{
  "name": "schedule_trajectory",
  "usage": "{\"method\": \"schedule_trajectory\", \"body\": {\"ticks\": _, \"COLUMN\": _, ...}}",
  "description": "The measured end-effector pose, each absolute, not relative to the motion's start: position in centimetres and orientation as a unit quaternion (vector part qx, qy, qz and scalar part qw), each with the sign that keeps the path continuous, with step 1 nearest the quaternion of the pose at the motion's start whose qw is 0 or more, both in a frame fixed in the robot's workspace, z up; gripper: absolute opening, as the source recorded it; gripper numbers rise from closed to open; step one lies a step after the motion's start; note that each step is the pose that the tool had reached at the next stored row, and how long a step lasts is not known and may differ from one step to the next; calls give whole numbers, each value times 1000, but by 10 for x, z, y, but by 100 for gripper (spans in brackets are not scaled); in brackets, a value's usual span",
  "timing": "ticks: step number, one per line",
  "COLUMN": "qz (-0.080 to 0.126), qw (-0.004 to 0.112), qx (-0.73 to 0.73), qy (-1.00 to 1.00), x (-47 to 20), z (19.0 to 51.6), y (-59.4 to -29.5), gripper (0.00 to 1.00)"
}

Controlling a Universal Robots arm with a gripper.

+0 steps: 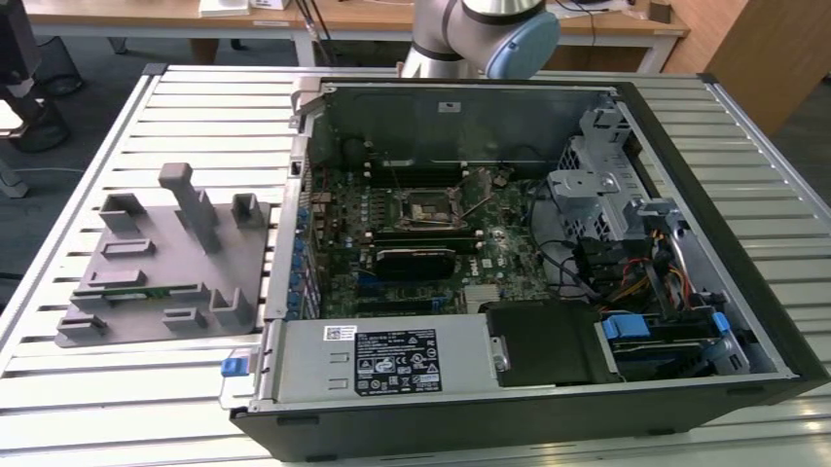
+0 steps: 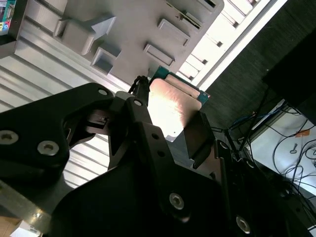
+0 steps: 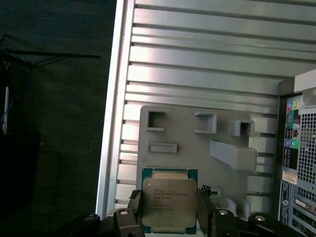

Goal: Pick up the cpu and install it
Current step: 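Pick up the cpu and move it towards the insertion slot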

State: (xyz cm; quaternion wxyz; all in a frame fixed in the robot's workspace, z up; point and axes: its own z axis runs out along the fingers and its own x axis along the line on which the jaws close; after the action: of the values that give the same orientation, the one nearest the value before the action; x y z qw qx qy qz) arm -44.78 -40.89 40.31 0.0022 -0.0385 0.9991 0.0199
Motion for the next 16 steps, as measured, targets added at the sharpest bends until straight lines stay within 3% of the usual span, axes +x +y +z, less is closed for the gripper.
{"method": "schedule_trajectory", "body": {"ticks": 16, "qz": 20, "qw": 2, "qx": -39, "qy": 999, "x": -427, "z": 403, "y": -408, "gripper": 53}}
